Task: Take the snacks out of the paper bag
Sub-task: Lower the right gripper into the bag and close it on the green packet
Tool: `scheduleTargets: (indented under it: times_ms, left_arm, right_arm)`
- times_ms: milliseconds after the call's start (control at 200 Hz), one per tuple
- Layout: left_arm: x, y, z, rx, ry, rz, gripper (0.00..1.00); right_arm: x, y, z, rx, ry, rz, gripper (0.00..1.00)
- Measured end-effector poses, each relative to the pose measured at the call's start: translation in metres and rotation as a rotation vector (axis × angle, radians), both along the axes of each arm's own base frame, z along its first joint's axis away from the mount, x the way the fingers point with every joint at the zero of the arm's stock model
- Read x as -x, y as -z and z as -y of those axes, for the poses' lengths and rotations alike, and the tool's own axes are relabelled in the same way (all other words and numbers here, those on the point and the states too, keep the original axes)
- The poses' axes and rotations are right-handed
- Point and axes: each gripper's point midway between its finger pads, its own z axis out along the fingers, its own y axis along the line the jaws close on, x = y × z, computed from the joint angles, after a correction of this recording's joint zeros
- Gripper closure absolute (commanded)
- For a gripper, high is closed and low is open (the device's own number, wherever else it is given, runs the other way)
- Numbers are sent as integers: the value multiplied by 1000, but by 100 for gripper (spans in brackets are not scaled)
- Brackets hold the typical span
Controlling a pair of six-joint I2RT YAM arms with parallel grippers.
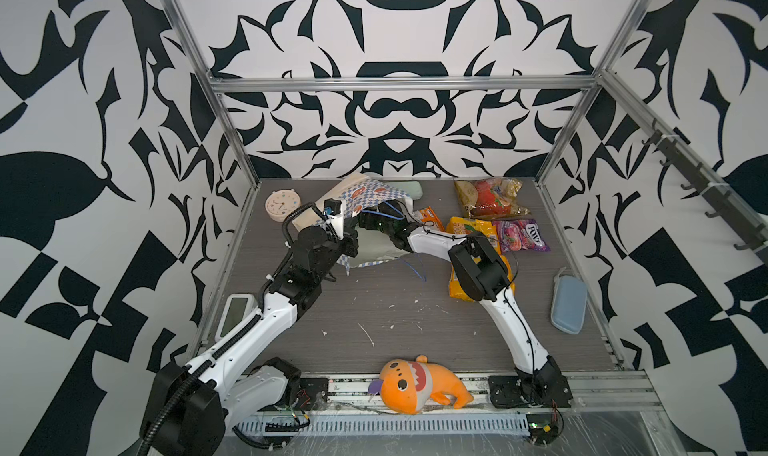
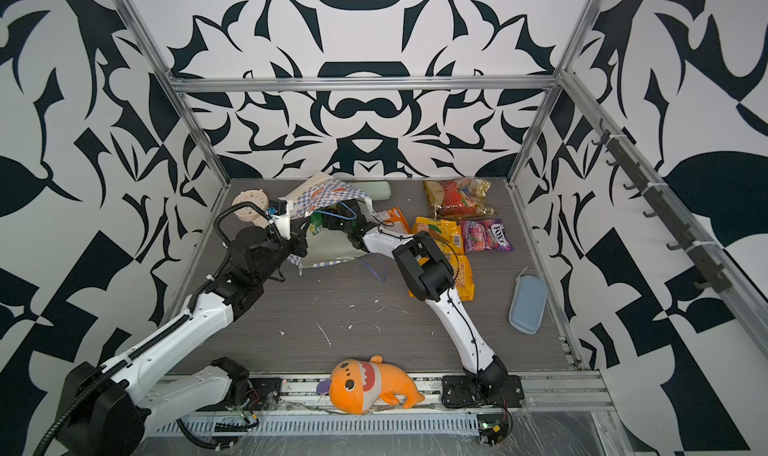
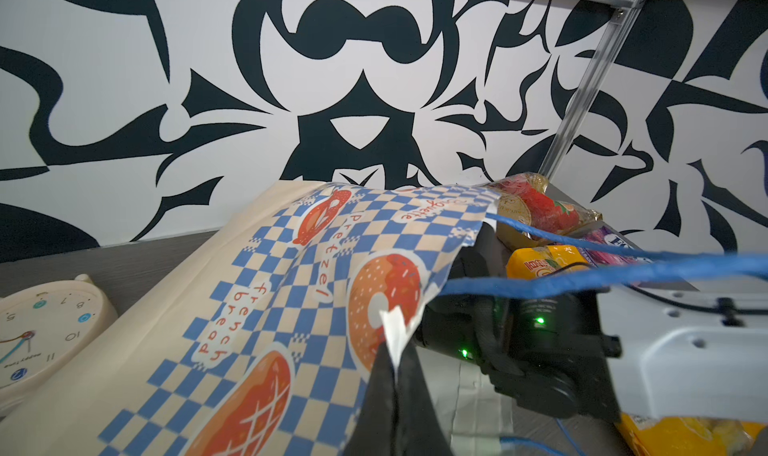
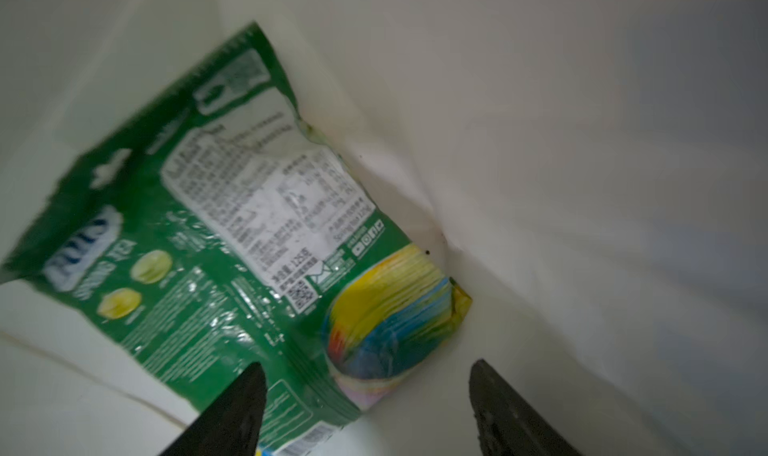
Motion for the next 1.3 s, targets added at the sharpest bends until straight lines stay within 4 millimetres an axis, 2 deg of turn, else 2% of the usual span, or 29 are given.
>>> scheduleTargets:
  times_ms: [125,230,290,365,395,470,545,670,830,1050,1135,1305]
  left_arm:
    - [0,0,0,0,0,-1,100]
    - [-1,1,-1,-2,-5,-3,100]
    - [-1,1,-1,-3,-8,-3,100]
    - [-2,2,-3,-5,-16,-5,100]
    - [-3,3,-3,-6,-20,-6,100]
    - [-3,3,-4,-7,-27,-6,100]
    - [-4,3,-5,-9,-33,-4,100]
    - [-5,3,-7,-10,-42,-3,100]
    - [-5,1,-7,-7,-46,3,100]
    - [-5,-1,-8,-3,-49,11,100]
    - [-6,-2,-8,-2,-49,14,100]
    - [-5,-4,-7,2,-44,19,100]
  right_arm:
    - [-11,3,-26,-69,-82,-11,29]
    - [-16,6,-45,-139,-151,-30,46]
    - [-14,9,-54,-171,-193,-44,53]
    - [-10,14,-63,-212,-232,-66,75]
    - [-8,15,-66,-232,-248,-76,81]
    - [-3,17,-72,-268,-275,-103,86]
    - [1,12,-74,-304,-298,-104,96]
    - [10,10,-71,-340,-310,-124,100]
    - [22,-9,-62,-395,-317,-123,100]
    - [40,-67,-53,-491,-351,-52,100]
    - [47,-81,-49,-468,-350,-26,81]
    - [62,-85,-47,-249,-275,55,56]
